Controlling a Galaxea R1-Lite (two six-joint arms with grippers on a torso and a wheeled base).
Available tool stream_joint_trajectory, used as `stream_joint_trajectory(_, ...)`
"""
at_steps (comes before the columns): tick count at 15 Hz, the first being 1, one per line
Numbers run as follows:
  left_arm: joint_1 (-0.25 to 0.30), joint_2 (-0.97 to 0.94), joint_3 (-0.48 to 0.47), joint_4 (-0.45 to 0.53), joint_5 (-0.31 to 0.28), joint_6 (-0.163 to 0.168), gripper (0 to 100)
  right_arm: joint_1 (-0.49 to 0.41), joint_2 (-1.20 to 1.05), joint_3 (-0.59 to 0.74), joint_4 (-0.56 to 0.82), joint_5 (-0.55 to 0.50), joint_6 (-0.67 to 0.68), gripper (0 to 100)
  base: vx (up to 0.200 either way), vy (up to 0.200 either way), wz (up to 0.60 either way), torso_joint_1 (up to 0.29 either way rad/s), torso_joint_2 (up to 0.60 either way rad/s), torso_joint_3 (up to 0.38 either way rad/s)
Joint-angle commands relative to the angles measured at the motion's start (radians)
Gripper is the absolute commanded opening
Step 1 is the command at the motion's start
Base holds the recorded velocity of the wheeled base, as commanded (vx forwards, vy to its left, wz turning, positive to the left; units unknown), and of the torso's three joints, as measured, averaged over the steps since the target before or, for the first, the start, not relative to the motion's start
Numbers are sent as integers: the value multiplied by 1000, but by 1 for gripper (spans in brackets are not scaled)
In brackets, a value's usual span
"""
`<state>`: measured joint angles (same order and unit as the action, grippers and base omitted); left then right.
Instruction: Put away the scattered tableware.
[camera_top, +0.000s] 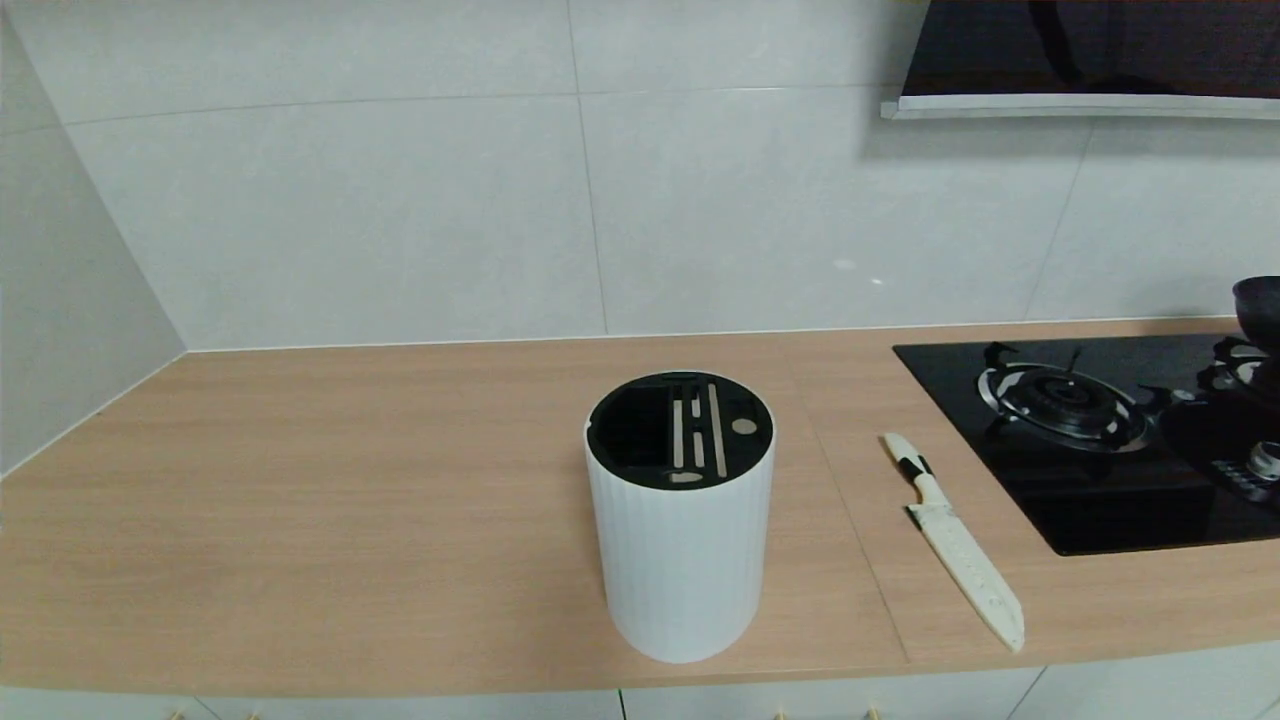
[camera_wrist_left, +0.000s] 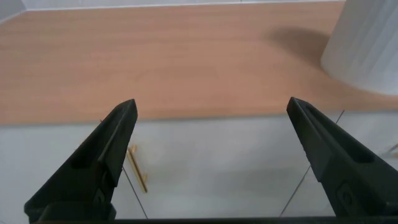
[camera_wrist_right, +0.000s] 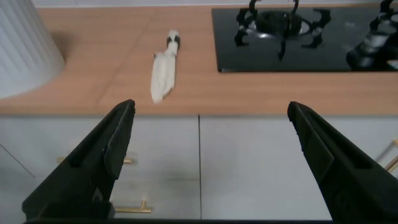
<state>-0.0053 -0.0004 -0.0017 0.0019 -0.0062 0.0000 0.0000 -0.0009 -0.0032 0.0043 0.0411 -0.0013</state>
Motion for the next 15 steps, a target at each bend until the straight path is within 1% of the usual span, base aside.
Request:
stream_joint_trajectory(1, 1, 0, 0, 0, 0, 0, 100, 0, 1, 0, 0, 0, 0, 100, 0, 0, 0, 266, -559, -310)
stream_joint_trajectory(6, 1, 0, 0, 0, 0, 0, 100, 0, 1, 0, 0, 0, 0, 100, 0, 0, 0, 278, -596, -316)
stream_joint_trajectory(11, -1, 0, 0, 0, 0, 0, 100, 0, 1, 0, -1, 0, 0, 100, 0, 0, 0, 206, -425, -227)
stream_joint_trajectory(15, 1, 0, 0, 0, 0, 0, 100, 0, 1, 0, 0, 0, 0, 100, 0, 0, 0, 29, -59, -28)
